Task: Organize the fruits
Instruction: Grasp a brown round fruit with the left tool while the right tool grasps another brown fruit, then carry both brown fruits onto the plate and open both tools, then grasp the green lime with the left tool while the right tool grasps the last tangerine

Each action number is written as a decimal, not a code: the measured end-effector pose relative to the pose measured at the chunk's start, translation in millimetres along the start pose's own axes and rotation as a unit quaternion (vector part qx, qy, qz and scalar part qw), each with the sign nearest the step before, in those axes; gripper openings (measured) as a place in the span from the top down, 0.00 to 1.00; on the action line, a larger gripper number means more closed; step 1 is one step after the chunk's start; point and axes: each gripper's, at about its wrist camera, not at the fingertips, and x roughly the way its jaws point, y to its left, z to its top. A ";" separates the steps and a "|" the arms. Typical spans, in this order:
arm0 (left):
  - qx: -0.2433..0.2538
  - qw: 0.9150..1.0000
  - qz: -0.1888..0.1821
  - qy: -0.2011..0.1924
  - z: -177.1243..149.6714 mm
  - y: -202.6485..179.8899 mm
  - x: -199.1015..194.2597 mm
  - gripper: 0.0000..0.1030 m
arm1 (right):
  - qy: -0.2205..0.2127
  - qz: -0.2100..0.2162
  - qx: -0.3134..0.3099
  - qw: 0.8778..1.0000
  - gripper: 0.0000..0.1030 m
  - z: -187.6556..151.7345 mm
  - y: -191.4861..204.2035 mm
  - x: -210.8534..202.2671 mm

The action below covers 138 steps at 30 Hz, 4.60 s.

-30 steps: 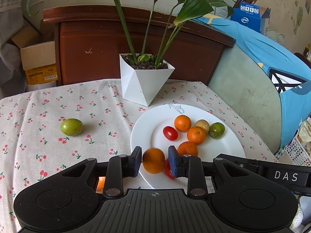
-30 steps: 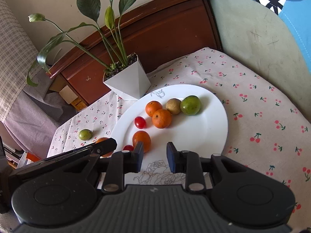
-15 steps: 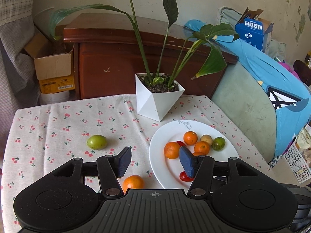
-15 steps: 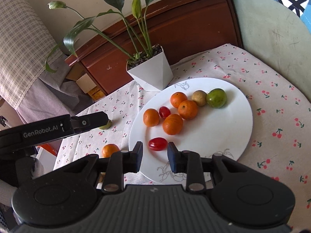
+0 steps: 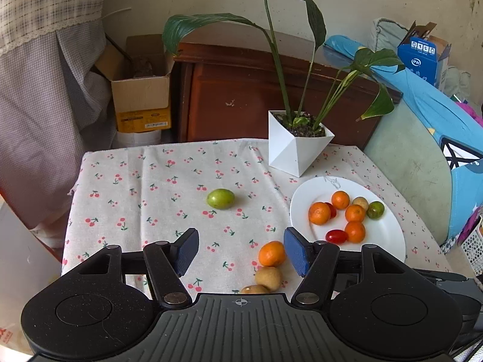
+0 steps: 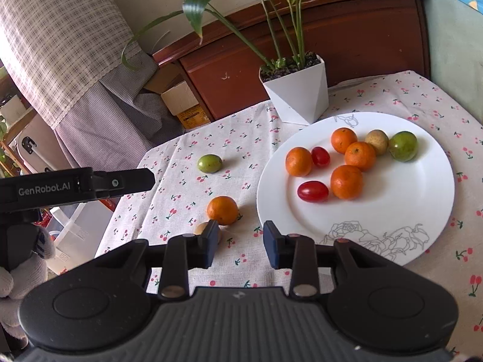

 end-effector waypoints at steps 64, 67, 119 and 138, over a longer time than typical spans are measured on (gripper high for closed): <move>0.092 0.995 -0.041 0.018 -64.2 -18.4 41.7 0.75 | 0.017 -0.007 0.019 1.000 0.76 -3.6 2.7 40.2; 0.089 0.995 -0.039 0.012 -61.7 -19.0 38.8 0.75 | 0.010 -0.006 0.029 1.000 0.76 -0.3 -0.2 35.4; 0.023 0.997 -0.075 -0.015 -7.7 -65.7 63.1 0.46 | -0.041 -0.120 0.066 0.990 0.72 42.0 -66.3 -27.9; -0.004 1.000 -0.011 0.026 -3.6 -13.8 42.0 0.46 | -0.020 -0.046 -0.007 0.999 0.66 28.0 -27.3 -14.3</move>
